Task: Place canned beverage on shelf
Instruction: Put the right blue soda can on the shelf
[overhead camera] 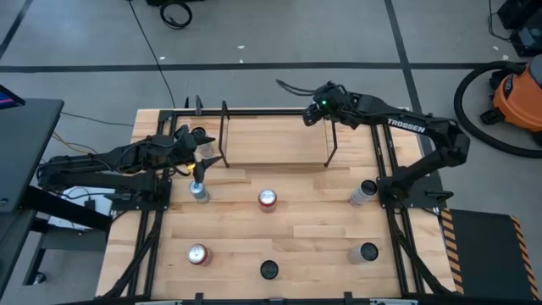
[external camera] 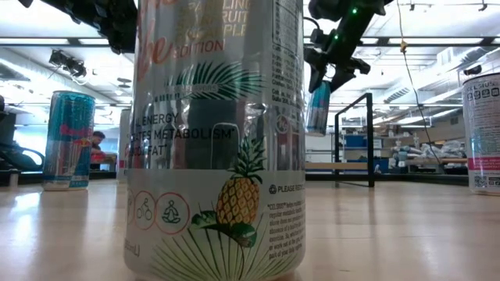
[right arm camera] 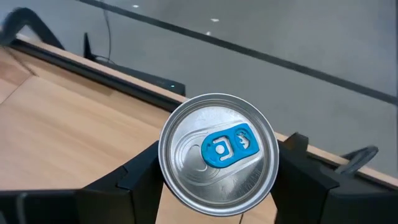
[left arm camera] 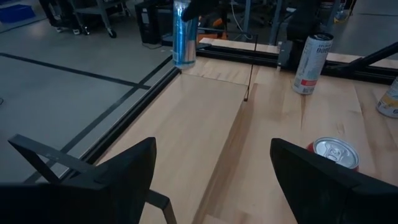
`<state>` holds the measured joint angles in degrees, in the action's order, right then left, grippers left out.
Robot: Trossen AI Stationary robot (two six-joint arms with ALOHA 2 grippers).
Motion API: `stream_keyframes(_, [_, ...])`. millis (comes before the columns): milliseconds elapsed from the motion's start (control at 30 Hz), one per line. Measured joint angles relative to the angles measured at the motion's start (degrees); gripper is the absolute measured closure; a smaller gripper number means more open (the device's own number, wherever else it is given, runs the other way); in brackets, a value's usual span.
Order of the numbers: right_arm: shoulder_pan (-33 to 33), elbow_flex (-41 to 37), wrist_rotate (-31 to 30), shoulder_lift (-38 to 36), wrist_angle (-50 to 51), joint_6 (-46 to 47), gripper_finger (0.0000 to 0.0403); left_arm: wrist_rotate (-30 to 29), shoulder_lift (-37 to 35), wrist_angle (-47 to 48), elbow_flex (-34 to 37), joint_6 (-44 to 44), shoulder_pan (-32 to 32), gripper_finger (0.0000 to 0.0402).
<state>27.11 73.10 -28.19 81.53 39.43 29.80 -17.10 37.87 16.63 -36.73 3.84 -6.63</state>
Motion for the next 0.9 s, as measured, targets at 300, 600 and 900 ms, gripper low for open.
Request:
stream_keyframes(300, [-0.46,0.00,-0.91,2.86,1.75,5.12,0.0154,0.00,0.01,-0.02,0.00,0.02,-0.01,0.0083])
stream_keyframes(600, [-0.52,0.01,1.95,6.62,1.43,2.80,0.0153,0.00,0.01,-0.02,0.00,0.02,0.00,0.0083])
stream_keyframes(900, [0.25,0.02,0.74,7.21,1.39,3.20,0.0151,0.02,0.01,-0.02,0.00,0.04,0.00,0.0083])
